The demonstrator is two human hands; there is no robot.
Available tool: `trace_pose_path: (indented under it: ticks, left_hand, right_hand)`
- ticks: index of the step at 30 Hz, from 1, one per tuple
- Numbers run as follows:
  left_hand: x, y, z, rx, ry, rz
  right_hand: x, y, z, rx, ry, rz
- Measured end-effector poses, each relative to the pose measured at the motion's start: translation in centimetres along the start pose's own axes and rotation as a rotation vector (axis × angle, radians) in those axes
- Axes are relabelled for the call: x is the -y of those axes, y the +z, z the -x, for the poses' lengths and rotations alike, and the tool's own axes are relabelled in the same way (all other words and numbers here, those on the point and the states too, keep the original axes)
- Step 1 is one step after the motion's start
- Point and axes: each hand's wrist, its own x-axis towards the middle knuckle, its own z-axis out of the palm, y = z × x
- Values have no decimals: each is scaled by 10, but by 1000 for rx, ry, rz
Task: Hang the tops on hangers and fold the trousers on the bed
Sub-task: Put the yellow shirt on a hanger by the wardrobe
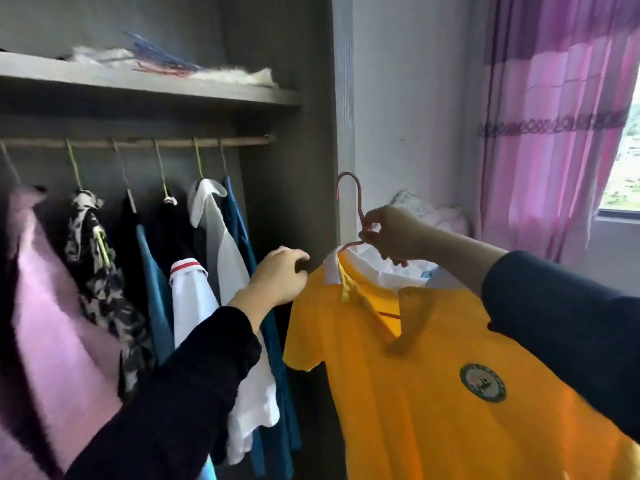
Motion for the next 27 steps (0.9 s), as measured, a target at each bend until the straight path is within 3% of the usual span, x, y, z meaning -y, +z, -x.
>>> trace_pose_path:
  ticks: [6, 12, 22, 27]
  left_hand:
    - [59, -34, -89, -149, 58, -195]
    - [101, -55, -149, -159, 22, -302]
    - [148, -120, -248, -414, -100, -387]
    - [168, -138, -288, -443, -165, -465]
  right_hand:
    - [32, 33, -107, -132, -52, 14]
    - [56, 76, -209, -199, -117, 9]
    - [85, 92, -366, -200, -133, 17]
    - [90, 105, -424, -184, -96, 32]
